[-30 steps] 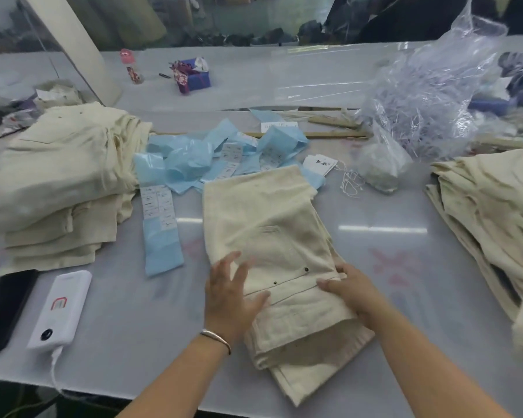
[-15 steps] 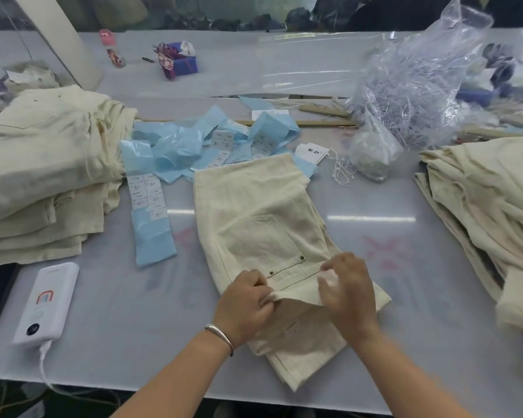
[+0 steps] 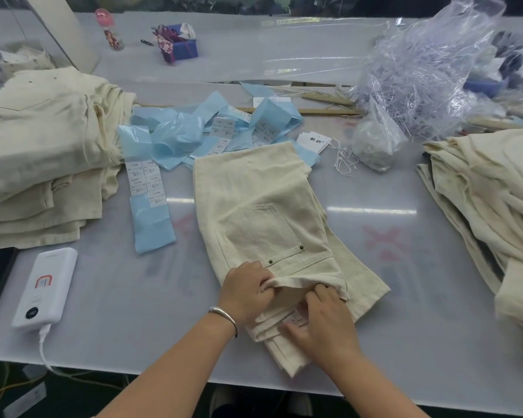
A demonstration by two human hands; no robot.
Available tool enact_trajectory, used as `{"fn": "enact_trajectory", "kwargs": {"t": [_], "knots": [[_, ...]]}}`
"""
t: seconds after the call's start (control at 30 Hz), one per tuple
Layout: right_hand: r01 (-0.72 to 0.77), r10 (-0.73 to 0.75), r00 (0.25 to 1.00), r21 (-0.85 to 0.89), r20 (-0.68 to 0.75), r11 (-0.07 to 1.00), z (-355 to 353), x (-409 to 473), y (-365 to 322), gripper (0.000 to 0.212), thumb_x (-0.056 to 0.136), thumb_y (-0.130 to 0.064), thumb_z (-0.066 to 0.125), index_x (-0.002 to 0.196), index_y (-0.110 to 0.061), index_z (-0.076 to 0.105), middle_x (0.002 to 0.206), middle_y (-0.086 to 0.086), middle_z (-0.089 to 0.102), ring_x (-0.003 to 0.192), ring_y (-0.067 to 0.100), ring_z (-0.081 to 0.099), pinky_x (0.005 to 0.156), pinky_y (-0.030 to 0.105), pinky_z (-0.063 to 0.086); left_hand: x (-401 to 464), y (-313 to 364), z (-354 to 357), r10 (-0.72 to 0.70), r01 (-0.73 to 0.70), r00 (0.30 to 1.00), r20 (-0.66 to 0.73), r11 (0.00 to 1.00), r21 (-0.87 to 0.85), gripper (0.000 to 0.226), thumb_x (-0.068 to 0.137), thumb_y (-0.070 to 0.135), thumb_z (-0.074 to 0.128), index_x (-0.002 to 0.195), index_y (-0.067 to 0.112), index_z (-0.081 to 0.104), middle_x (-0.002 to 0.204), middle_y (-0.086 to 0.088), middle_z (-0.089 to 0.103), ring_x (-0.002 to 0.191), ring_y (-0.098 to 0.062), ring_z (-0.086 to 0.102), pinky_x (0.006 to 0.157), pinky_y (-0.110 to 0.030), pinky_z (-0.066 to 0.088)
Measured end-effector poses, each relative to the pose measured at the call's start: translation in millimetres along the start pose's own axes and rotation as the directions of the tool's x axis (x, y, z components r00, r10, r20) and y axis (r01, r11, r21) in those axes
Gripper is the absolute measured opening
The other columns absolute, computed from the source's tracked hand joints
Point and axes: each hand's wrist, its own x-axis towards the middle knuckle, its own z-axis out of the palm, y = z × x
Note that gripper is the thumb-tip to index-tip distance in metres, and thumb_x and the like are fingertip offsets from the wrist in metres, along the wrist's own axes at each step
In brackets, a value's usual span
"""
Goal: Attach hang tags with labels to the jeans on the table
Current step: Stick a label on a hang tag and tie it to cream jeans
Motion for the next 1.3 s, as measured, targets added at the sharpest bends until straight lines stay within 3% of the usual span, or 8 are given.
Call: {"fn": "enact_trajectory", "kwargs": {"t": [0.1,0.17,0.3,0.53,0.7,0.9,1.13,1.3], "knots": [[-0.060,0.061,0.997,-0.049,0.039,0.997,-2,3,-2,0.067,0.074,-0.077,0.044,0.109,-0.021,0.053,0.118,-0.006,0.047,0.117,0.015,0.040,0.099,0.029,0.032,-11,-5,-3,0.070,-0.074,0.994,0.089,0.996,0.044,0.058,0.057,0.071,0.066,0.101,0.033,0.060,0.093,0.017,0.045,0.092,-0.006,0.044,0.089,-0.023,0.035],[-0.088,0.088,0.993,0.001,0.074,0.996,-4,3,-4,0.061,0.075,-0.072,0.051,0.108,-0.021,0.053,0.116,-0.008,0.049,0.114,0.013,0.045,0.093,0.026,0.037,-17,-9,-3,0.125,-0.142,0.982,0.143,0.983,0.119,0.073,0.055,0.074,0.067,0.115,0.034,0.053,0.106,0.015,0.043,0.101,-0.005,0.039,0.094,-0.022,0.032],[-0.213,0.177,0.968,0.203,0.179,0.956,-10,4,-13,0.035,0.078,-0.054,0.064,0.094,-0.024,0.054,0.096,-0.011,0.055,0.087,0.010,0.057,0.065,0.026,0.042,-20,-9,-2,0.185,-0.194,0.980,0.072,0.970,0.149,0.061,0.063,0.055,0.068,0.117,0.030,0.055,0.107,0.010,0.047,0.099,-0.009,0.042,0.092,-0.023,0.035],[-0.419,0.274,0.903,0.544,0.330,0.727,-16,17,-7,0.015,0.079,-0.022,0.071,0.068,-0.015,0.064,0.066,-0.005,0.062,0.064,0.013,0.057,0.061,0.029,0.044,-21,-5,0,0.006,-0.013,0.994,-0.106,0.997,-0.071,0.033,0.069,0.045,0.052,0.076,0.016,0.069,0.072,0.004,0.065,0.070,-0.012,0.058,0.067,-0.033,0.046],[-0.514,0.162,0.855,0.848,0.493,0.129,-32,13,-3,0.009,0.079,-0.005,0.074,0.073,-0.006,0.067,0.070,0.009,0.069,0.057,0.012,0.062,0.049,0.017,0.043,-19,-5,-6,-0.245,0.171,0.963,-0.111,0.876,-0.450,0.012,0.060,0.045,0.060,0.060,0.035,0.066,0.056,0.015,0.058,0.055,0.000,0.051,0.054,-0.018,0.040],[-0.375,0.020,0.915,0.868,0.403,-0.326,-46,3,-12,0.003,0.070,-0.006,0.072,0.072,-0.005,0.070,0.076,0.010,0.070,0.071,0.017,0.069,0.065,0.021,0.054,-11,7,-28,-0.377,0.153,0.912,-0.160,0.676,-0.721,0.011,0.062,0.031,0.071,0.070,0.023,0.073,0.061,0.008,0.059,0.059,-0.004,0.051,0.056,-0.020,0.042],[-0.340,-0.004,0.935,0.889,0.356,-0.306,-55,5,-13,0.010,0.067,-0.012,0.075,0.075,-0.007,0.076,0.086,0.013,0.073,0.081,0.021,0.070,0.077,0.031,0.058,-11,24,-43,-0.362,0.110,0.908,-0.209,0.690,-0.716,0.005,0.062,0.023,0.068,0.066,0.020,0.070,0.058,0.009,0.057,0.056,-0.003,0.049,0.052,-0.014,0.041],[-0.363,-0.009,0.929,0.904,0.371,-0.227,-58,3,-13,0.006,0.066,-0.014,0.075,0.071,-0.011,0.076,0.083,0.011,0.073,0.076,0.017,0.066,0.071,0.026,0.052,-17,22,-39,-0.405,0.143,0.891,-0.205,0.679,-0.720,0.007,0.061,0.022,0.066,0.066,0.020,0.071,0.061,0.008,0.059,0.059,-0.005,0.051,0.055,-0.016,0.042]]}}
